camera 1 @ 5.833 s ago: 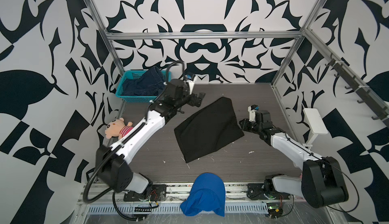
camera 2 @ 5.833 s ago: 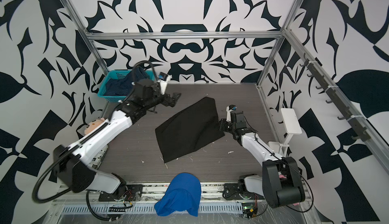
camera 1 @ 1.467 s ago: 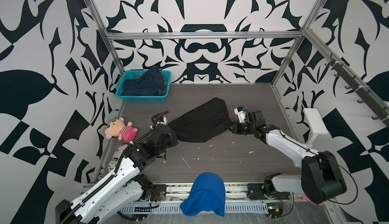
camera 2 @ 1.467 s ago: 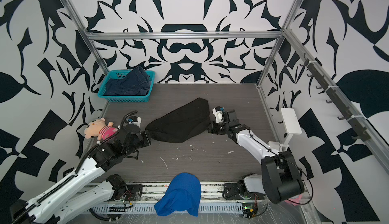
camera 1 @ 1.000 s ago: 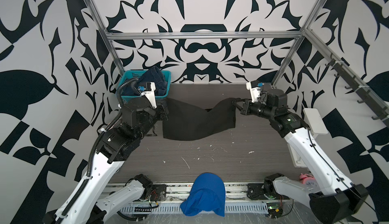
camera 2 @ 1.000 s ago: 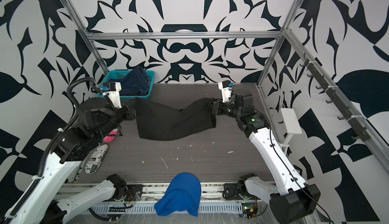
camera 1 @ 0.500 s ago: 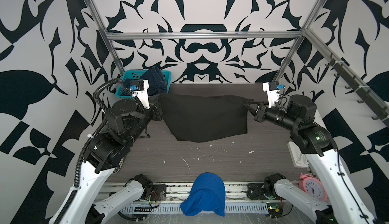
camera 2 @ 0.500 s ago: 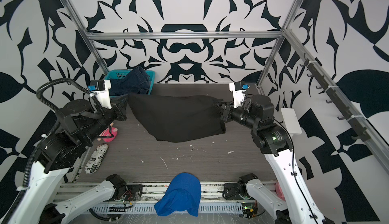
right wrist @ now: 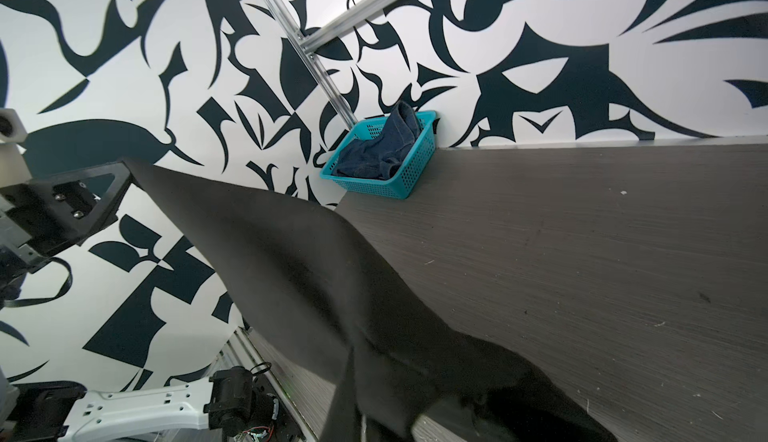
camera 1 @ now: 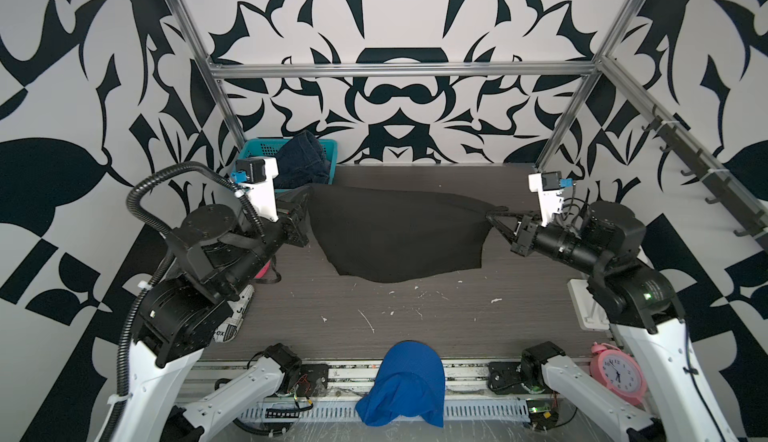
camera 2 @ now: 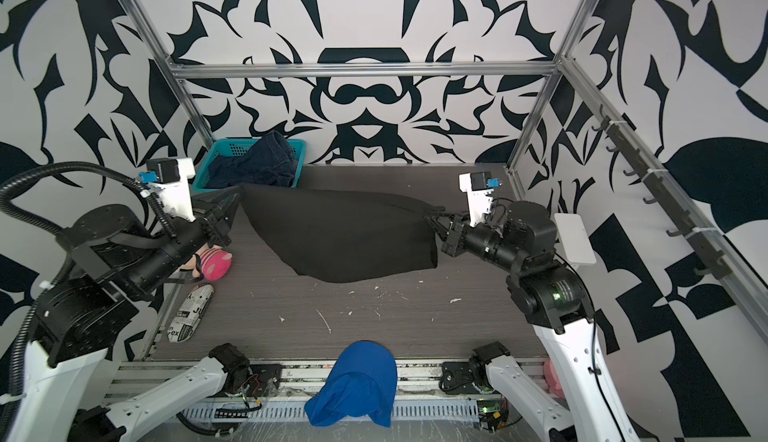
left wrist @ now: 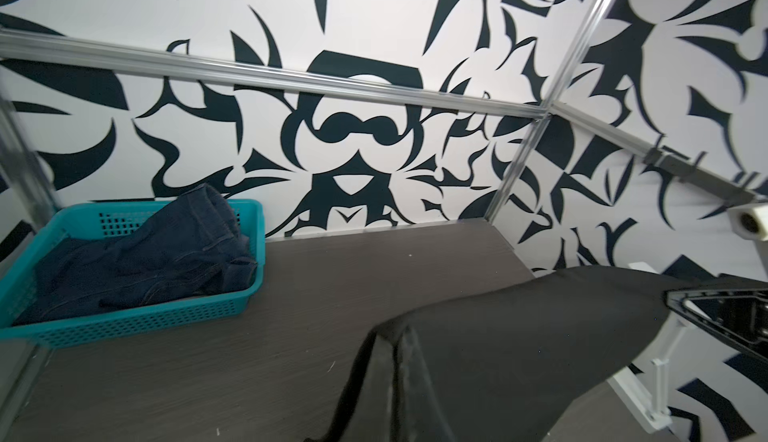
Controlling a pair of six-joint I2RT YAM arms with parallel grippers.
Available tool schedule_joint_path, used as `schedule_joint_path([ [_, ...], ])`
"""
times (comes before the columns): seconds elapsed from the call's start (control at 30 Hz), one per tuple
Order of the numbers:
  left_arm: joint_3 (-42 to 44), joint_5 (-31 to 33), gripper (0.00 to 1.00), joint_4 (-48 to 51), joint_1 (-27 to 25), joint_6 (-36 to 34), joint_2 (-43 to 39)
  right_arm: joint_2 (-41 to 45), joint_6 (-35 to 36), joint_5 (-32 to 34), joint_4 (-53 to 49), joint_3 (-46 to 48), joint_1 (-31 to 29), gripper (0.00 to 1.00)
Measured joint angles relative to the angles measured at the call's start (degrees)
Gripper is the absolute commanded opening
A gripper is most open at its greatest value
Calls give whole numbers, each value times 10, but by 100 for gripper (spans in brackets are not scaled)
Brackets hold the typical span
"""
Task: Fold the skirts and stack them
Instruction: 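Lay the skirt flat on the table and open both grippers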
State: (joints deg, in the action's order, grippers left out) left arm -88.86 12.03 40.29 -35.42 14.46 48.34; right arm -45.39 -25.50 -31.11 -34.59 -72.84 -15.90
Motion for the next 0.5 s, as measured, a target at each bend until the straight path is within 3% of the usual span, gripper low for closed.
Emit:
schedule_joint_path([
  [0.3, -64, -48, 0, 21, -1, -7, 19, 13, 0, 20, -51, -80, 0, 0],
  [0.5, -88, -5, 0, 12, 10, -52, 90, -88, 0, 47, -41, -81, 0, 0],
])
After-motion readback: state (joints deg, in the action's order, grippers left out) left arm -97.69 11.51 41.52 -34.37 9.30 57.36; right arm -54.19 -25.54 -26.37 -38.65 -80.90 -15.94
